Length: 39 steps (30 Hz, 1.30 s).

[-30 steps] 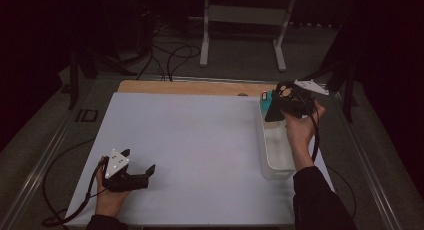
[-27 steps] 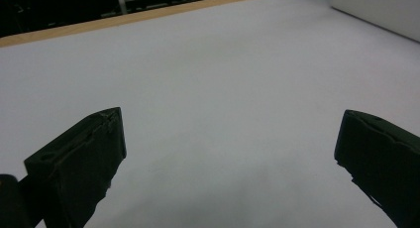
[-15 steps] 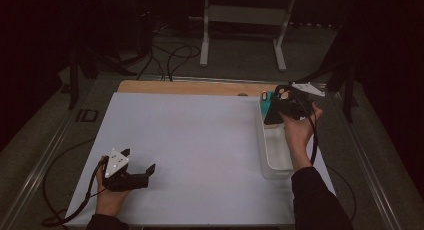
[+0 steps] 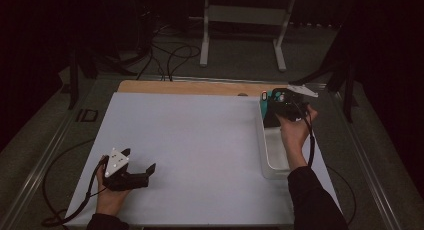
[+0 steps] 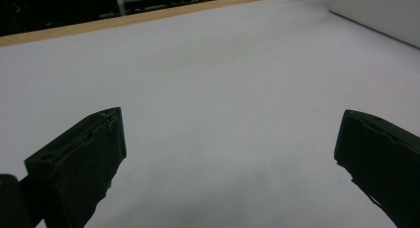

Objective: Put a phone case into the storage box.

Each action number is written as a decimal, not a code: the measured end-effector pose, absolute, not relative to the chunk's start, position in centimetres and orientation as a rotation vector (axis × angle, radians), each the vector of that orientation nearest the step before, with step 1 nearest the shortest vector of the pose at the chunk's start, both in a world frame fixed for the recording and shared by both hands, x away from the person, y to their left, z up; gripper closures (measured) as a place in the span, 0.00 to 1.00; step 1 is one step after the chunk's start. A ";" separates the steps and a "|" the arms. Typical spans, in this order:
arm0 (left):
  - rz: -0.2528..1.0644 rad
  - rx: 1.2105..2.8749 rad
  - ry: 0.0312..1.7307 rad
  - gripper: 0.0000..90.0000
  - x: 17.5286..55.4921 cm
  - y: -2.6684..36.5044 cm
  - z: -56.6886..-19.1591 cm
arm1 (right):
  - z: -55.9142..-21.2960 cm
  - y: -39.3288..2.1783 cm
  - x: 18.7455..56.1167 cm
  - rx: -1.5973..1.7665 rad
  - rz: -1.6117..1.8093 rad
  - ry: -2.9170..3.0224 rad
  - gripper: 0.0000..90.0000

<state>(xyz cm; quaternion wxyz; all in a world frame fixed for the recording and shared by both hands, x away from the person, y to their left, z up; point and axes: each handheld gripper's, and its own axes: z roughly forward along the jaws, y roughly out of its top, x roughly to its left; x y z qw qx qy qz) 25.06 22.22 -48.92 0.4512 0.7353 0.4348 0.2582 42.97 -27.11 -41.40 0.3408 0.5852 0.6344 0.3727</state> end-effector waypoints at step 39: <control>0.635 1.820 1.072 0.00 25.0 22.2 -48.9 | -44.0 -25.7 46.0 1.566 0.864 1.731 0.15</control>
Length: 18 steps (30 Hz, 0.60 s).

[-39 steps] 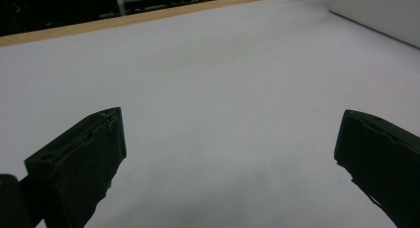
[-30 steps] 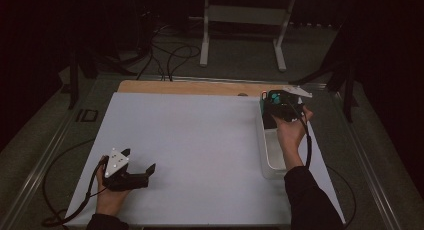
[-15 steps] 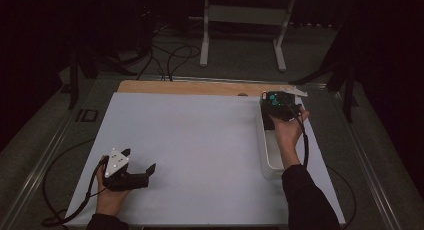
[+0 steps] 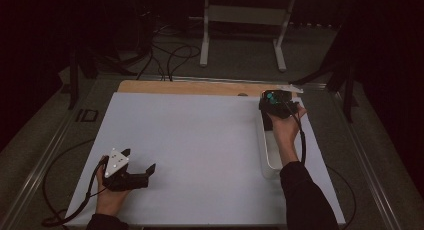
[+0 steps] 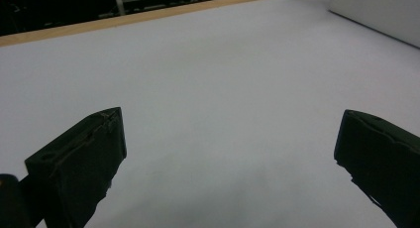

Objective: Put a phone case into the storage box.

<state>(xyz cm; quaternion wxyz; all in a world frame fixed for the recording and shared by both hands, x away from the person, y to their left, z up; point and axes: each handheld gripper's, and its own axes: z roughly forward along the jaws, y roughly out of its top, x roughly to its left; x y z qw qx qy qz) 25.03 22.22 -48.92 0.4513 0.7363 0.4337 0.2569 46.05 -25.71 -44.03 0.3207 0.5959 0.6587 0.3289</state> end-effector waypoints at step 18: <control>0.636 1.817 1.074 0.00 25.0 22.3 -48.9 | -43.8 -26.0 46.5 1.585 0.889 1.714 0.10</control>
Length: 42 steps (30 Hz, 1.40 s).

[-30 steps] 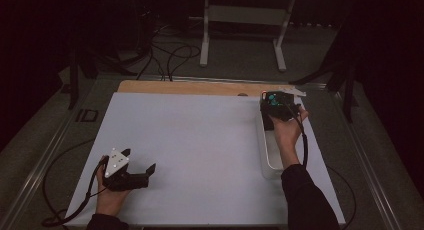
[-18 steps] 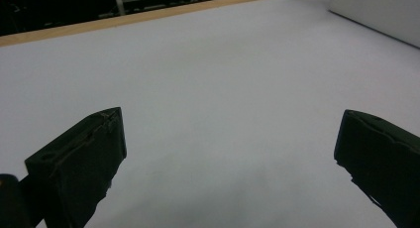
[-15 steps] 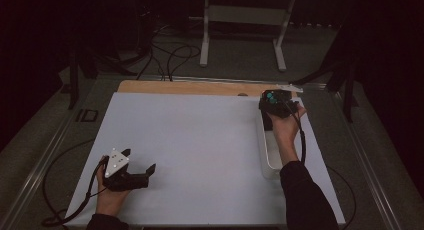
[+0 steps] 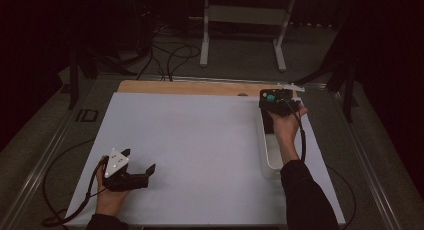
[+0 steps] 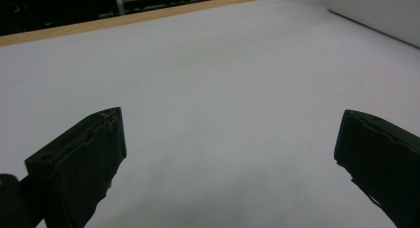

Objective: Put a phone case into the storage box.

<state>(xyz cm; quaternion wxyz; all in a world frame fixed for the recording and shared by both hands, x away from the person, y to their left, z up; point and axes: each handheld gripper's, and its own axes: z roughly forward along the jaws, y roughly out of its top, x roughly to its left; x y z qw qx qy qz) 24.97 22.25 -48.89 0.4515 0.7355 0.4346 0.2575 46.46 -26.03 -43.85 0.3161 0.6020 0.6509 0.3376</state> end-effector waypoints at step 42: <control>0.655 1.789 1.074 0.00 24.3 22.8 -48.1 | -45.1 -27.7 24.2 1.178 1.286 1.815 0.14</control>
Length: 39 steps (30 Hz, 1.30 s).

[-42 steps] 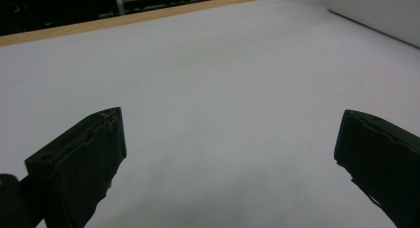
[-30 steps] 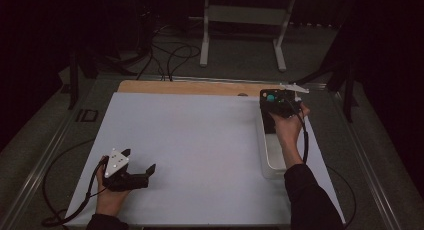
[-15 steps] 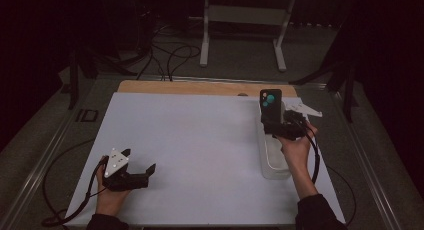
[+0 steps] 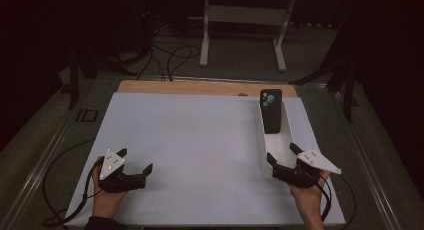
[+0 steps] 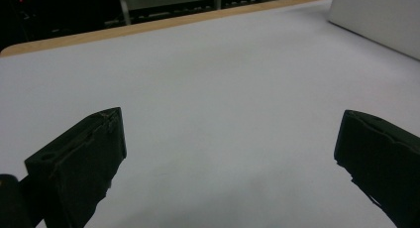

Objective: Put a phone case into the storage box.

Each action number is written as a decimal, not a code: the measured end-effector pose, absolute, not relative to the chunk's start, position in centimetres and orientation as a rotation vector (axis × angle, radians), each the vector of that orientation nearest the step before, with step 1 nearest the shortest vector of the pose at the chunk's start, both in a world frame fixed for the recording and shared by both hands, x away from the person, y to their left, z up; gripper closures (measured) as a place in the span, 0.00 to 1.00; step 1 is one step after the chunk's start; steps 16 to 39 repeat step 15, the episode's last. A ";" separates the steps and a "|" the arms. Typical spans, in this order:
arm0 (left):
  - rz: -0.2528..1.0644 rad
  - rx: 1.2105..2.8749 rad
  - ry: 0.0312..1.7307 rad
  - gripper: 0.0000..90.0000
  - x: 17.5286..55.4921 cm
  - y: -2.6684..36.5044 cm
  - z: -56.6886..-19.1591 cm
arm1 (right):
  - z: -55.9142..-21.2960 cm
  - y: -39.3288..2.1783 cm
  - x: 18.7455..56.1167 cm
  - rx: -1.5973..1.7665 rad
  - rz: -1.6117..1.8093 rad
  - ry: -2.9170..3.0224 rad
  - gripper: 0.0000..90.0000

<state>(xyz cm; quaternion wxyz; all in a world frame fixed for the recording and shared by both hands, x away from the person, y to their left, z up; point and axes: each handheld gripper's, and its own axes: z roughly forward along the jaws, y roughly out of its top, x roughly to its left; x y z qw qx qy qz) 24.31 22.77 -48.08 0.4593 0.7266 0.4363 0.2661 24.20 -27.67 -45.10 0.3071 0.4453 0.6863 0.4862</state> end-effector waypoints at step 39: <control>0.658 1.760 1.070 0.00 24.1 23.2 -47.6 | -46.9 -28.4 21.2 1.095 1.358 1.811 0.12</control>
